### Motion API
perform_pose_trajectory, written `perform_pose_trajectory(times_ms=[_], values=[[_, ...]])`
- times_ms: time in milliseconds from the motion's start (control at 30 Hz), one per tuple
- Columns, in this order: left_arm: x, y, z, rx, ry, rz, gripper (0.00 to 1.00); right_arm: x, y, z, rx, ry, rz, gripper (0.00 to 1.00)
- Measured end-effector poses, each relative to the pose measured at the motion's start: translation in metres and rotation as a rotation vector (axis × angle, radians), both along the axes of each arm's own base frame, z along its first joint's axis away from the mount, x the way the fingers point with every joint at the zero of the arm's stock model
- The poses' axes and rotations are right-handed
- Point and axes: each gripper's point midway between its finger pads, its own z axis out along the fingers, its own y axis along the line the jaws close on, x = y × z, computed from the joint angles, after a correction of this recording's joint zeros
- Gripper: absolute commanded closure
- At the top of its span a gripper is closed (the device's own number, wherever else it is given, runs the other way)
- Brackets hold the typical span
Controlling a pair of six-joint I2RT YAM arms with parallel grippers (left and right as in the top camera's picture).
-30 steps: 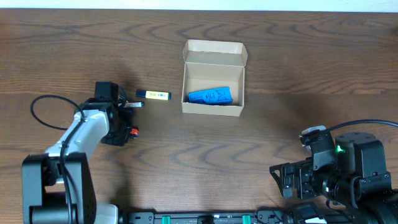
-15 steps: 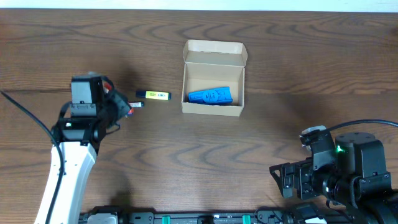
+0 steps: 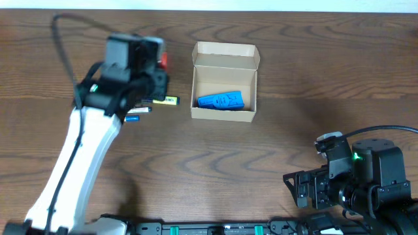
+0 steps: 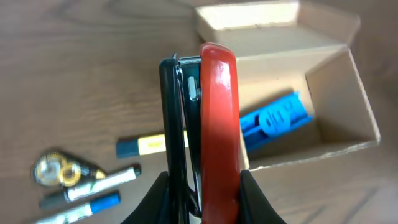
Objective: Pack container
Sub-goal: 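Carry the red stapler into the box beside the eraser, release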
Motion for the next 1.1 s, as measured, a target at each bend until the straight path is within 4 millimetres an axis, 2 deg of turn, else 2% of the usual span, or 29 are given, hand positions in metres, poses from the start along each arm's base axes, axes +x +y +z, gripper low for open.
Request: perform_pose_trajectory(times_ms=[233, 433, 500, 633, 933, 1100], values=[[0.020, -0.053, -0.011, 0.194, -0.032, -0.372, 0.94, 0.000, 0.000, 0.000, 0.000, 0.000, 0.000, 0.01], [0.033, -0.099, -0.026, 0.388, -0.194, -0.719, 0.94, 0.000, 0.000, 0.000, 0.000, 0.000, 0.000, 0.01], [0.037, -0.107, -0.031, 0.437, -0.232, -0.801, 0.95, 0.000, 0.000, 0.000, 0.000, 0.000, 0.000, 0.01], [0.044, -0.110, -0.047, 0.529, -0.269, -0.928, 0.94, 0.000, 0.000, 0.000, 0.000, 0.000, 0.000, 0.01], [0.049, -0.112, -0.102, 0.655, -0.226, -1.151, 0.94, 0.000, 0.000, 0.000, 0.000, 0.000, 0.000, 0.01], [0.049, -0.113, -0.118, 0.697, -0.210, -1.215, 0.94, 0.000, 0.000, 0.000, 0.000, 0.000, 0.000, 0.01]])
